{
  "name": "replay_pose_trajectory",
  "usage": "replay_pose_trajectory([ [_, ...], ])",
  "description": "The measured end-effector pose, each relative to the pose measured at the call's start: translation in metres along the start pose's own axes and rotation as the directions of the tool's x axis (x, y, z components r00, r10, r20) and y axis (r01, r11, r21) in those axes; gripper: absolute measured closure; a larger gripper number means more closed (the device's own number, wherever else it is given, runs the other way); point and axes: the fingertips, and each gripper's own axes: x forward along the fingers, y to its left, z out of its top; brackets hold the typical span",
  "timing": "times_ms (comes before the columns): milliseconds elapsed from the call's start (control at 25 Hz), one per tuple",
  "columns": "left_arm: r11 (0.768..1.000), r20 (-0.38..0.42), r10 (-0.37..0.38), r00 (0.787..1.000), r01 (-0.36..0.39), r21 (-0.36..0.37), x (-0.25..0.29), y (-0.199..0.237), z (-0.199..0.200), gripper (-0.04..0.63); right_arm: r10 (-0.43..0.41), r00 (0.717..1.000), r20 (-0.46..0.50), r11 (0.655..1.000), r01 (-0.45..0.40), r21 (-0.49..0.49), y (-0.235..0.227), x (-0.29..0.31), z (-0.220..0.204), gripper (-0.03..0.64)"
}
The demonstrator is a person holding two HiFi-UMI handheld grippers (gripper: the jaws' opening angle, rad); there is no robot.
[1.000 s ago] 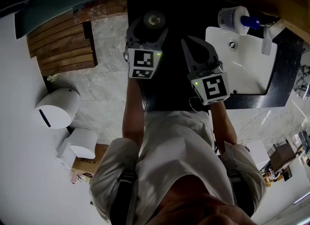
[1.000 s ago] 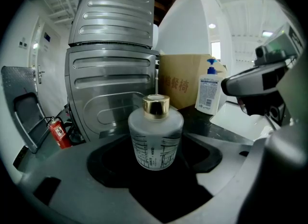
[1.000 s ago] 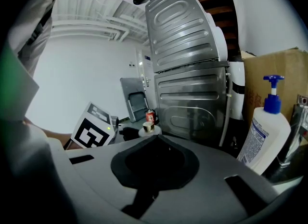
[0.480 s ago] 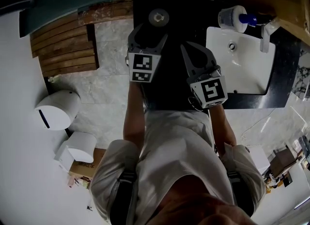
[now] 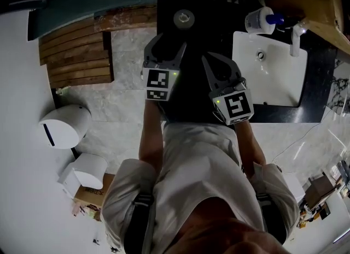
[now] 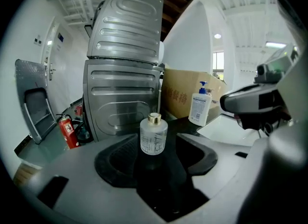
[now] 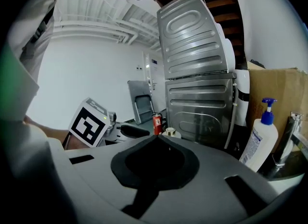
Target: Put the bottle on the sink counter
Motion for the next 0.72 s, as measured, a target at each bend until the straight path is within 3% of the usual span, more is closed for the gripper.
replay_pose_trajectory([
  [720, 0.998, 0.154, -0.051, 0.987, 0.044, 0.050, -0.077, -0.027, 0.061, 0.469, -0.040, 0.994, 0.099, 0.996, 0.048, -0.080, 0.007, -0.035, 0.046, 0.618],
])
